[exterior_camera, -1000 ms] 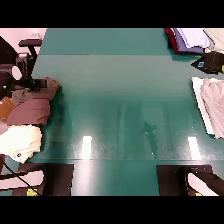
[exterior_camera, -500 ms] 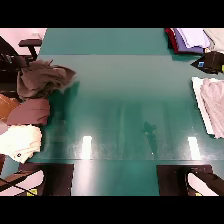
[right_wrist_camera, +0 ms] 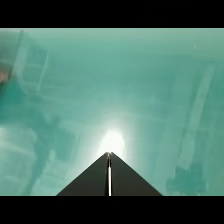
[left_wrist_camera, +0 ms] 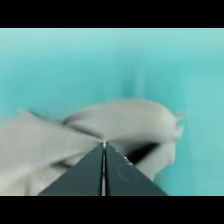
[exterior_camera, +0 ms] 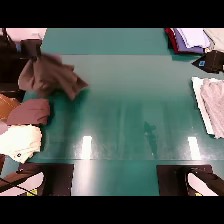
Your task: Fold the shirts.
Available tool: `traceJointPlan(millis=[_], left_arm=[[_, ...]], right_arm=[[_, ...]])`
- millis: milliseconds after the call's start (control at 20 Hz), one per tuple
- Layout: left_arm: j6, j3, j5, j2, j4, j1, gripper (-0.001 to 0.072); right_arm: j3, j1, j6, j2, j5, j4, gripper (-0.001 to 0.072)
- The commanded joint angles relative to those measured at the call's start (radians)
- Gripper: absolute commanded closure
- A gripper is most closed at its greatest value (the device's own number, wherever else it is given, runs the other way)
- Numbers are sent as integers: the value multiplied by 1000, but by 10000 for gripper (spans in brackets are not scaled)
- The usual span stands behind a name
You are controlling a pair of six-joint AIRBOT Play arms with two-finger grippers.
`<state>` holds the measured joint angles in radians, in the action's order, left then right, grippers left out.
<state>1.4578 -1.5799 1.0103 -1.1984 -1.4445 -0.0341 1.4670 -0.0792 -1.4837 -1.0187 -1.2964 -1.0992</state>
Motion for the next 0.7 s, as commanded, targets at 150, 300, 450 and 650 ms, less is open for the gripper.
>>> traceJointPlan(millis=[150, 300, 450, 650], left_arm=[[-132, -378, 140, 10, 24, -336, 686], [-157, -372, 181, -32, 24, -528, 686], [-157, -372, 157, -145, 50, -695, 683], [-176, -372, 45, -277, 190, -746, 155]], right_arm=[[195, 0, 0, 5, 43, -2, 695], [311, 0, 0, 4, 70, -3, 695], [387, 0, 0, 5, 72, -3, 695], [408, 0, 0, 5, 61, -3, 695]])
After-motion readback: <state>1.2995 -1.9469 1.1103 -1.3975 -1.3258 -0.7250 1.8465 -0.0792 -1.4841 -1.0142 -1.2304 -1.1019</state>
